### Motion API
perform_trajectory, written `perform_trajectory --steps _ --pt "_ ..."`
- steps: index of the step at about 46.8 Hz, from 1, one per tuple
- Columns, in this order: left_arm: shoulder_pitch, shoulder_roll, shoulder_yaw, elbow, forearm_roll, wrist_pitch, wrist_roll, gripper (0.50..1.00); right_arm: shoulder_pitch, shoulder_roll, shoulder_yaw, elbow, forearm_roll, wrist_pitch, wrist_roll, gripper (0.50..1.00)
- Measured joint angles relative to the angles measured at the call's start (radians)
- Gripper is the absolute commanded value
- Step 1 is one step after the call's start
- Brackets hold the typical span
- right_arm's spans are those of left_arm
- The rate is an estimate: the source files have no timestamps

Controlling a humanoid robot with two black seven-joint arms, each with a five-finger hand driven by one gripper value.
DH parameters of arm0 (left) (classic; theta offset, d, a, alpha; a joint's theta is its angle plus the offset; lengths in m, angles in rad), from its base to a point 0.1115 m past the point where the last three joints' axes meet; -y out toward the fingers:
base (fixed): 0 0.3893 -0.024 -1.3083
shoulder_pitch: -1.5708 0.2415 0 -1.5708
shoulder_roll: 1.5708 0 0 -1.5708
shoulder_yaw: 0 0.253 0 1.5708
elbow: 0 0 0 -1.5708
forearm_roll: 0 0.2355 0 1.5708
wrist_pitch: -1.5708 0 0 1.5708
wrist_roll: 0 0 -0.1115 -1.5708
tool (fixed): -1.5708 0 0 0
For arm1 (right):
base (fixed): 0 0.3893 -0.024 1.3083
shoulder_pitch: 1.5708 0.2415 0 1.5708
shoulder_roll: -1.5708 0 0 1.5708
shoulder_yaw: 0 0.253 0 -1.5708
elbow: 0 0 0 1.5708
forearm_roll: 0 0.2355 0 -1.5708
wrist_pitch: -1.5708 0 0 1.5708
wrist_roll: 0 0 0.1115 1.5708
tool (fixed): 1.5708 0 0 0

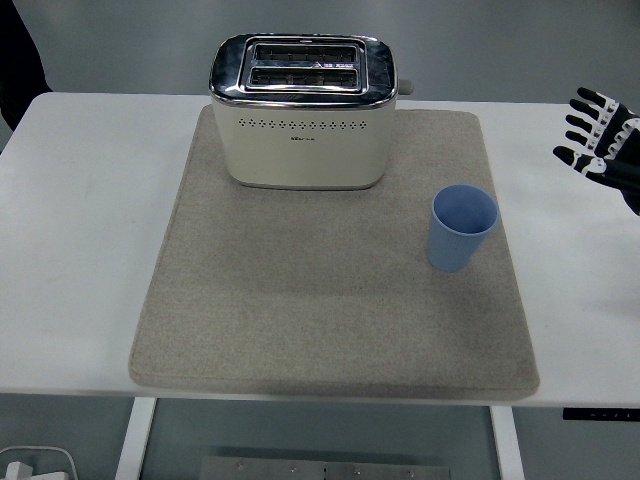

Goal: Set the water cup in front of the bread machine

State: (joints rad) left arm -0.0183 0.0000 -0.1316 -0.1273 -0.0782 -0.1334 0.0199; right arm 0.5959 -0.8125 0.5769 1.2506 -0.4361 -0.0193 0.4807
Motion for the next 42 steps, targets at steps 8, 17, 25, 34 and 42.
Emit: perform_trajectory --steps 8,17,25,34,42 --pt "0.000 0.000 0.000 0.000 0.000 0.000 0.000 0.999 -0.075 -0.028 0.000 0.024 -0.088 0.001 0.041 0.930" --pt "0.000 0.000 0.000 0.000 0.000 0.000 0.000 1.000 -0.154 -0.030 0.001 0.029 -0.172 0.001 0.094 0.930" --pt "0.000 0.000 0.000 0.000 0.000 0.000 0.000 0.999 -0.186 -0.025 0.001 0.032 -0.224 0.000 0.128 0.930" --pt "0.000 0.000 0.000 0.001 0.000 0.000 0.000 0.999 -0.209 -0.002 0.001 0.032 -0.318 -0.012 0.130 0.930" --pt "0.000 0.000 0.000 0.000 0.000 0.000 0.000 0.999 -0.221 0.057 0.000 0.031 -0.364 -0.023 0.130 0.930"
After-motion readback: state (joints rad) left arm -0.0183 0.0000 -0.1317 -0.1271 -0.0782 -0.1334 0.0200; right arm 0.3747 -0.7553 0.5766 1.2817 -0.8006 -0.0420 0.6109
